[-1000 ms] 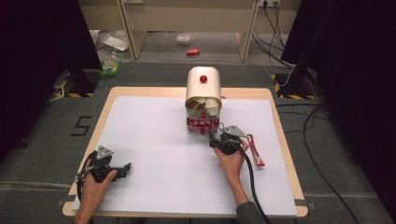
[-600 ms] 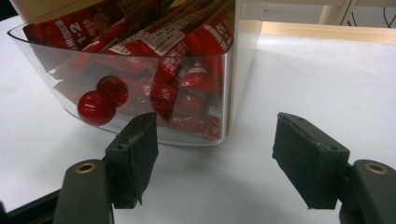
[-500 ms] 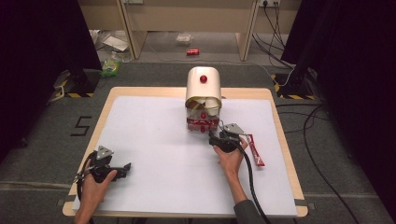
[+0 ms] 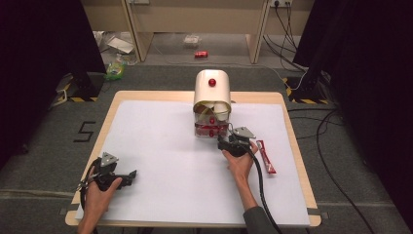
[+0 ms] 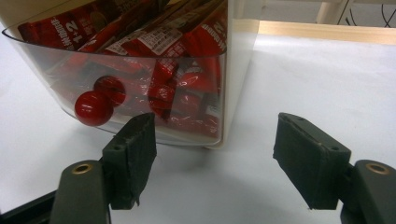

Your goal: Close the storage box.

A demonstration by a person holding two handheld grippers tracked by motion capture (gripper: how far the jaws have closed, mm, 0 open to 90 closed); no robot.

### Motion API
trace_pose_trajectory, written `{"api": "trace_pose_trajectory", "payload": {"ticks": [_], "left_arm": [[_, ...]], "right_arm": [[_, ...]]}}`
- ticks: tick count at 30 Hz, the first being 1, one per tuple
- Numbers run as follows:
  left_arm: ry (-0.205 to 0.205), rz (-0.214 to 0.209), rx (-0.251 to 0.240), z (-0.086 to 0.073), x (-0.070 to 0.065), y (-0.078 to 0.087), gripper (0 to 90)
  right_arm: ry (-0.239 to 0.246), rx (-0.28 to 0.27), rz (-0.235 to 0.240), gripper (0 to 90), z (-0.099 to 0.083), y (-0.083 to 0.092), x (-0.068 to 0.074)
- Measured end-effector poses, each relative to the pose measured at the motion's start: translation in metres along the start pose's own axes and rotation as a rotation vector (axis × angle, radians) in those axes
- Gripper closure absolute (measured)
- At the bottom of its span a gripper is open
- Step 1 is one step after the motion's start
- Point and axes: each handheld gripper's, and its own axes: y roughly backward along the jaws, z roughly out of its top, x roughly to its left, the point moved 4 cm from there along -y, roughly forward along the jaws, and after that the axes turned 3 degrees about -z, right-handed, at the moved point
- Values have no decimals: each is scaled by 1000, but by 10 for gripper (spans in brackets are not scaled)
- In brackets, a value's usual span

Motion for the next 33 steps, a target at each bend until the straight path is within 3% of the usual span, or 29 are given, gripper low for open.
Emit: {"api": "trace_pose_trajectory", "payload": {"ticks": [15, 33], "left_arm": [[-3, 0, -1, 0, 0, 0, 8], [-3, 2, -1, 0, 0, 0, 8]], "right_arm": [[26, 30, 12, 322, -5, 3, 1], [65, 43, 66, 318, -8, 35, -11]]}}
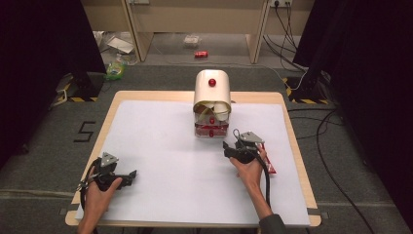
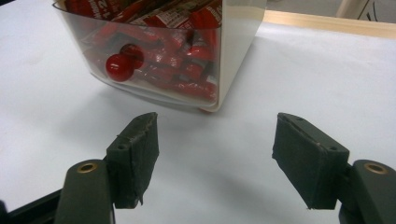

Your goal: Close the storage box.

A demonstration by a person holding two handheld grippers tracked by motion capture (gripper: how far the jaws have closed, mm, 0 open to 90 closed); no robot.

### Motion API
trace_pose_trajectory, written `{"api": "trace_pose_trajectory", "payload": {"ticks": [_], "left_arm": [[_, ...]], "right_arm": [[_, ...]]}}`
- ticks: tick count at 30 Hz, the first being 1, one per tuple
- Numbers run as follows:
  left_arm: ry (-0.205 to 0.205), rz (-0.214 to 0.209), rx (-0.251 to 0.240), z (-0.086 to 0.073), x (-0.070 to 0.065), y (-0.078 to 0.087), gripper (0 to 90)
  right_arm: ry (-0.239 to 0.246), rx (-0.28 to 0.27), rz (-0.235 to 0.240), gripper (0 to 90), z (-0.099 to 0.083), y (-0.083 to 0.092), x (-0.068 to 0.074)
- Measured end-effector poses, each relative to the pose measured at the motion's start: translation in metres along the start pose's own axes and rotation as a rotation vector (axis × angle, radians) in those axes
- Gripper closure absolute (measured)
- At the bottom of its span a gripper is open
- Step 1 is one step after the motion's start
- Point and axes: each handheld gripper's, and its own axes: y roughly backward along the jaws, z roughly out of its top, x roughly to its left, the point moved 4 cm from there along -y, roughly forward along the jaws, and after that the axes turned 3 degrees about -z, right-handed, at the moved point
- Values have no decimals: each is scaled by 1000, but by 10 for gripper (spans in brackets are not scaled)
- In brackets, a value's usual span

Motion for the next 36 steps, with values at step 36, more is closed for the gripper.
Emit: {"api": "trace_pose_trajectory", "payload": {"ticks": [36], "left_arm": [[-2, 0, -2, 0, 0, 0, 9]], "right_arm": [[53, 5, 72, 318, -29, 50, 3]]}}
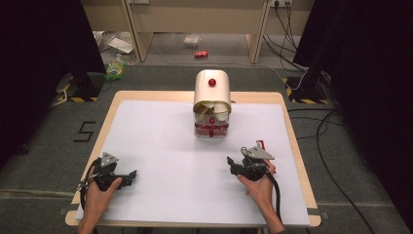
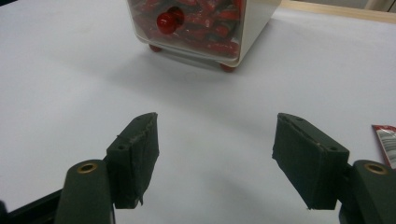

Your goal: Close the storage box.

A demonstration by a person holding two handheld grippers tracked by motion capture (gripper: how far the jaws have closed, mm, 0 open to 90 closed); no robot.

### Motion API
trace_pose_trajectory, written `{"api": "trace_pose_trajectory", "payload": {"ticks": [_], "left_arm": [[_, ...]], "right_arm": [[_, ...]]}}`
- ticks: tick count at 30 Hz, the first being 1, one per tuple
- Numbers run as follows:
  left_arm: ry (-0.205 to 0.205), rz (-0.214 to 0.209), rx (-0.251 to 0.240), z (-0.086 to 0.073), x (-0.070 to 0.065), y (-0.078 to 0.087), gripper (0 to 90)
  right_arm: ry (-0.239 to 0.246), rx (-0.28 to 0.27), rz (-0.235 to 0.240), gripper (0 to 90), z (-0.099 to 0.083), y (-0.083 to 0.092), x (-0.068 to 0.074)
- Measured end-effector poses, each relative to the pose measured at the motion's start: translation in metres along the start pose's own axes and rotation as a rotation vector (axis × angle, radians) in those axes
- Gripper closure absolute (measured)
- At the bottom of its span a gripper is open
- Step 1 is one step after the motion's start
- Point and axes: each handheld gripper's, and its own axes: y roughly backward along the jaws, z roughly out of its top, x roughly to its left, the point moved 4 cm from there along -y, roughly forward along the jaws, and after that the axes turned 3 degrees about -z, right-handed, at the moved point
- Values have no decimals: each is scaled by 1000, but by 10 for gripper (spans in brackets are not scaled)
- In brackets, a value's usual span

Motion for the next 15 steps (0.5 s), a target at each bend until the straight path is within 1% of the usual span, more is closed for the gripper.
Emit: {"api": "trace_pose_trajectory", "payload": {"ticks": [1, 4, 9, 12, 15], "left_arm": [[0, 0, 0, 0, 0, 0, 9], [0, 0, 0, 0, 0, 0, 10], [0, 0, 0, 0, 0, 0, 9], [0, 0, 0, 0, 0, 0, 10], [0, 0, 0, 0, 0, 0, 10]], "right_arm": [[-5, 2, 2, 318, -1, 1, 1], [1, 7, 6, 318, -5, 4, 0], [-2, 10, 8, 315, -8, 11, -2], [4, 9, 2, 308, -10, 15, -4], [0, 13, 0, 307, -13, 19, -6]]}}
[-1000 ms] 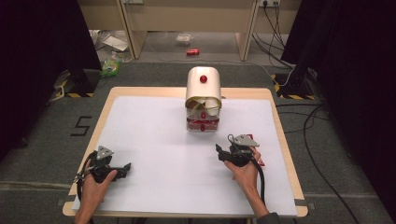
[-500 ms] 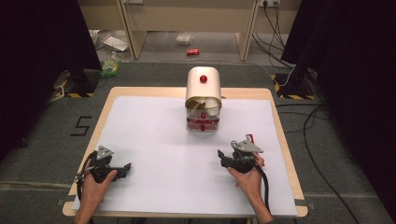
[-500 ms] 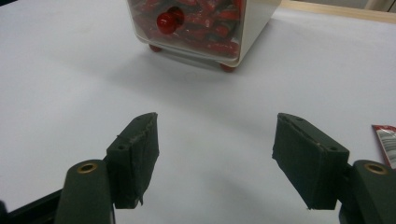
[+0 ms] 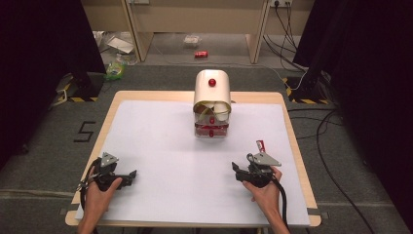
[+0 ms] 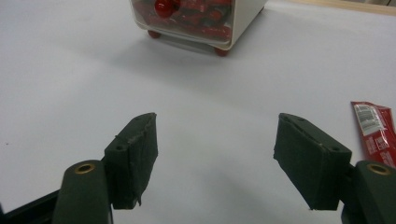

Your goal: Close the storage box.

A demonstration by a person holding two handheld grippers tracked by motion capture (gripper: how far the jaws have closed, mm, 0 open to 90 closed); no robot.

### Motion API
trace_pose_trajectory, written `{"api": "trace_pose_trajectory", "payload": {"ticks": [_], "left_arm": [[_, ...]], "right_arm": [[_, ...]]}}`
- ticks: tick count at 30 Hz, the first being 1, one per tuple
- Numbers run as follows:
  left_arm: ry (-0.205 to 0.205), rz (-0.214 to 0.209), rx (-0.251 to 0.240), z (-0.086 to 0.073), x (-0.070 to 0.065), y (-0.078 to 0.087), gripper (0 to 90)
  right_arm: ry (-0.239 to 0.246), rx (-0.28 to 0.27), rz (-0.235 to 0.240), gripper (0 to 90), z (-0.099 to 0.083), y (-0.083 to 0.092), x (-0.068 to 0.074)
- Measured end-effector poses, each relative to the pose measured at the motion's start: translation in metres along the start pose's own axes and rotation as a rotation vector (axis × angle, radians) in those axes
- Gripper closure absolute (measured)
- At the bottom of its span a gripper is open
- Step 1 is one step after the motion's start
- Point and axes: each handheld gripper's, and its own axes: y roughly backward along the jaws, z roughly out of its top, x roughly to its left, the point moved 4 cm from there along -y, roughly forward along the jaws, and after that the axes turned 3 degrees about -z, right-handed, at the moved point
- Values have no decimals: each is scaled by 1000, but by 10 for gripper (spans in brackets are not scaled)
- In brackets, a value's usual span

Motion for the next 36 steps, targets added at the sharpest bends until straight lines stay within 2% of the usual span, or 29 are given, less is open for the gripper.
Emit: {"api": "trace_pose_trajectory", "payload": {"ticks": [5, 10, 13, 19, 25, 36], "left_arm": [[-1, 0, 0, 0, 0, 0, 10], [-2, 1, 0, 0, 0, 0, 10], [-2, 0, 0, 0, 0, 0, 10], [-2, 1, -1, 0, 0, 0, 10], [-2, 1, 0, 0, 0, 0, 10], [-2, 2, -1, 0, 0, 0, 10]], "right_arm": [[11, 6, -10, 306, -5, 6, -3], [14, 25, -1, 300, -11, 11, -4], [39, 41, -4, 293, -14, 13, -4], [39, 65, 18, 269, -19, 18, -3], [50, 96, 32, 251, -27, 21, -1], [65, 165, 31, 237, -40, 25, 0]]}}
